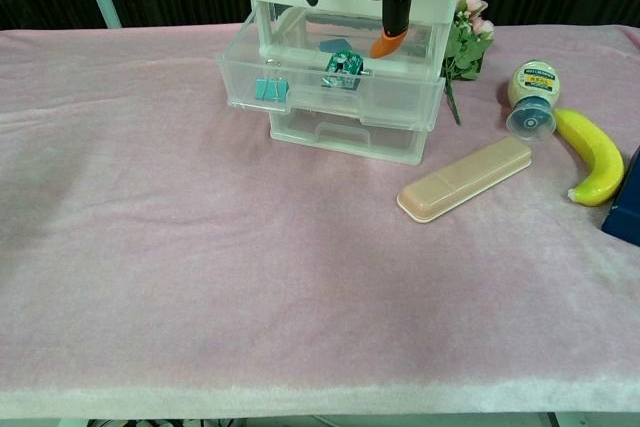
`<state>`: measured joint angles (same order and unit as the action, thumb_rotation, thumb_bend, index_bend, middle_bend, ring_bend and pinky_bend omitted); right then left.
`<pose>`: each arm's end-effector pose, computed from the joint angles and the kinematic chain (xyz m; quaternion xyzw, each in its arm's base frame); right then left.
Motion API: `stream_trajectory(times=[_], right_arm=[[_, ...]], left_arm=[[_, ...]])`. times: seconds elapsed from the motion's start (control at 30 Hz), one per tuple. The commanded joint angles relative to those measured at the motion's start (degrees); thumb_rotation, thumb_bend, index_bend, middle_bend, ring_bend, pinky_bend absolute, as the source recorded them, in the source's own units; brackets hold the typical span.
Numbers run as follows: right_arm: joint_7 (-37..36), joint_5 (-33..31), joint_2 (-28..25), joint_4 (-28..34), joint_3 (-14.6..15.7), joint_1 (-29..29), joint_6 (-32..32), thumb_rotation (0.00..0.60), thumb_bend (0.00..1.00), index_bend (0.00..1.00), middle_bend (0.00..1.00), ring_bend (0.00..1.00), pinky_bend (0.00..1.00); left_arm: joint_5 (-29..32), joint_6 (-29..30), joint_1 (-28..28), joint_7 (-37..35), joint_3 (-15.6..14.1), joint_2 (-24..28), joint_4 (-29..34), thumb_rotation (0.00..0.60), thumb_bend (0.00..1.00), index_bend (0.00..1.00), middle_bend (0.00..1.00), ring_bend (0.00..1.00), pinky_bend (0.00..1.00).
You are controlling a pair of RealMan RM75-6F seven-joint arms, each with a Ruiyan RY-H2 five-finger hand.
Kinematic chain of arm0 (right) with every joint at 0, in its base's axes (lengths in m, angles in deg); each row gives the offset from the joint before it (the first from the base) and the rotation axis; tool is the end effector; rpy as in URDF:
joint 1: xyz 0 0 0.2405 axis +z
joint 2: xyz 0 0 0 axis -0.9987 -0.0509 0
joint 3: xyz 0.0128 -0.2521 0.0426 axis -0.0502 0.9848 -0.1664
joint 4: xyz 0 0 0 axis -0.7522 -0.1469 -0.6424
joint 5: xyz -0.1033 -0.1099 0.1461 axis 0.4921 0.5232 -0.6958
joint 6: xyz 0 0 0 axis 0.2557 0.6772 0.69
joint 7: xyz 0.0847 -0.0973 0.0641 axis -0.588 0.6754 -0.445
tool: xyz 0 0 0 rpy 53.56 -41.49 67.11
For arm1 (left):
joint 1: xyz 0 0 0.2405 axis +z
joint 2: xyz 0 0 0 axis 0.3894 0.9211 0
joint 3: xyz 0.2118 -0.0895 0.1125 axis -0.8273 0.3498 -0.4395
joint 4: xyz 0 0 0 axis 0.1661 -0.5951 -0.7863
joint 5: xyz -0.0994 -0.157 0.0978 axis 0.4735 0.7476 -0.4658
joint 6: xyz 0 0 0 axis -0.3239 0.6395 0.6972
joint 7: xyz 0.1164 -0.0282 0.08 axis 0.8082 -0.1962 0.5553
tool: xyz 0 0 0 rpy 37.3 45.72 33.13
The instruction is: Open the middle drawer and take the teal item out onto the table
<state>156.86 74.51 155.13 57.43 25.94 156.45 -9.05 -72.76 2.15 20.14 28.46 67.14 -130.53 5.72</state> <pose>0.0180 -0.3494 0.0416 0.8431 -0.0964 0.2635 0.4587 -0.3130 0.1796 0.1704 -0.5424 -0.3601 -0.4130 0.6369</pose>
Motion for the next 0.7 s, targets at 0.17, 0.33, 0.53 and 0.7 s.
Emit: stream_trajectory(times=[0.17, 0.33, 0.53, 0.7], right_arm=[[-1.27, -2.02, 1.40, -2.30, 1.49, 1.78, -1.17, 0.600, 0.08, 0.34, 0.90, 0.92, 0.80], [-2.60, -2.27, 2.25, -3.55, 2.21, 2.81, -1.76, 0.600, 0.08, 0.34, 0.90, 0.92, 0.80], [-3.43, -2.78, 3.53, -5.78, 3.34, 3.66, -2.41, 0.600, 0.08, 0.34, 0.90, 0.92, 0.80], [-4.58, -2.96, 4.73, -7.90, 4.45, 4.16, -2.78, 0.600, 0.08, 0.35, 0.90, 0.92, 0.80]], left_arm=[[0.56, -0.22, -0.03, 0.08, 0.20, 0.03, 0.09, 0.600, 0.00, 0.00, 0.00, 0.00, 0.00], [0.92, -0.56, -0.13, 0.24, 0.29, 0.06, 0.26, 0.600, 0.00, 0.00, 0.00, 0.00, 0.00], [1.26, -0.81, -0.18, 0.27, 0.38, 0.10, 0.29, 0.600, 0.00, 0.00, 0.00, 0.00, 0.00], [1.72, -1.23, -0.28, 0.44, 0.46, 0.21, 0.43, 0.600, 0.00, 0.00, 0.00, 0.00, 0.00]])
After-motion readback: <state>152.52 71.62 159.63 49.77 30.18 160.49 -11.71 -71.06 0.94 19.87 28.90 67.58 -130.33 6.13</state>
